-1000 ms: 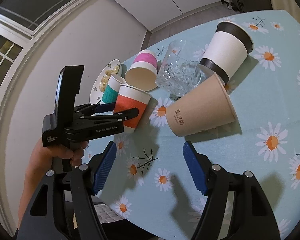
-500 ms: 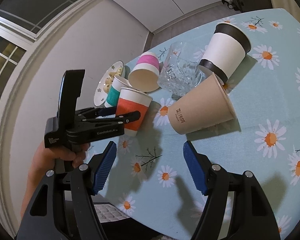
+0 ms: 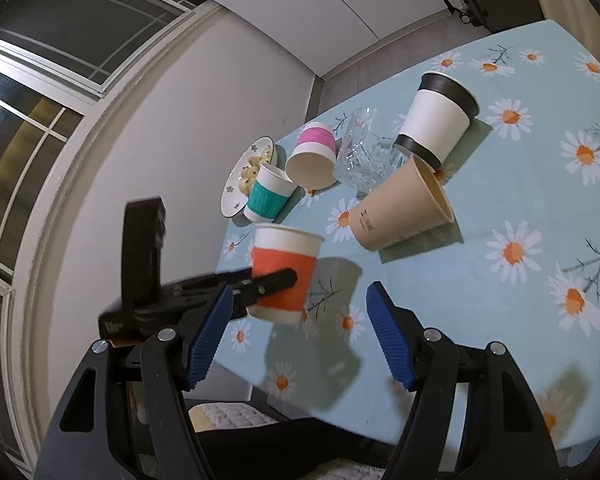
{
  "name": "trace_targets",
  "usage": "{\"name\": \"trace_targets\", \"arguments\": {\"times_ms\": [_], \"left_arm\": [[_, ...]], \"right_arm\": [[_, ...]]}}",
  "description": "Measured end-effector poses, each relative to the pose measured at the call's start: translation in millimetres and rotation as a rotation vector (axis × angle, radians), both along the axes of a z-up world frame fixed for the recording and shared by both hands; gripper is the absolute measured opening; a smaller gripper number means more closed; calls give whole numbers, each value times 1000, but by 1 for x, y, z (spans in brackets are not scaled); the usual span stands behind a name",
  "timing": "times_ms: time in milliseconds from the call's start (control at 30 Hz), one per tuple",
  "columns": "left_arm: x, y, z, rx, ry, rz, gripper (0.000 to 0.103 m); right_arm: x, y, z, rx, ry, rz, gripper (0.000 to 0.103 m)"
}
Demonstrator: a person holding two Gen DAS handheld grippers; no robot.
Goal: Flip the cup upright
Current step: 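Lift the orange-sleeved cup off the table with the left tool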
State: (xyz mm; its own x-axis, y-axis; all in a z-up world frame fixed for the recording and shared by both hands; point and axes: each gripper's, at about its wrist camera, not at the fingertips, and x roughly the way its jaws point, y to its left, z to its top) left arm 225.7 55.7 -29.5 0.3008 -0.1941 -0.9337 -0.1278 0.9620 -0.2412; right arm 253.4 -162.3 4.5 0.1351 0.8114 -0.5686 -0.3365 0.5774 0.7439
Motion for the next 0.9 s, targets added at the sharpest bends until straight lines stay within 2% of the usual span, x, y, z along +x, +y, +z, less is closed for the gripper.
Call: {"name": "trace_targets", "arguments": {"times_ms": [500, 900], "left_arm": [[-28, -65, -25, -69, 31, 41, 62], [-27, -79, -36, -24, 49, 59, 64]], "right_arm": [[-29, -53, -16, 28, 71, -45, 70], [-35, -56, -26, -4, 98, -30, 70]]}}
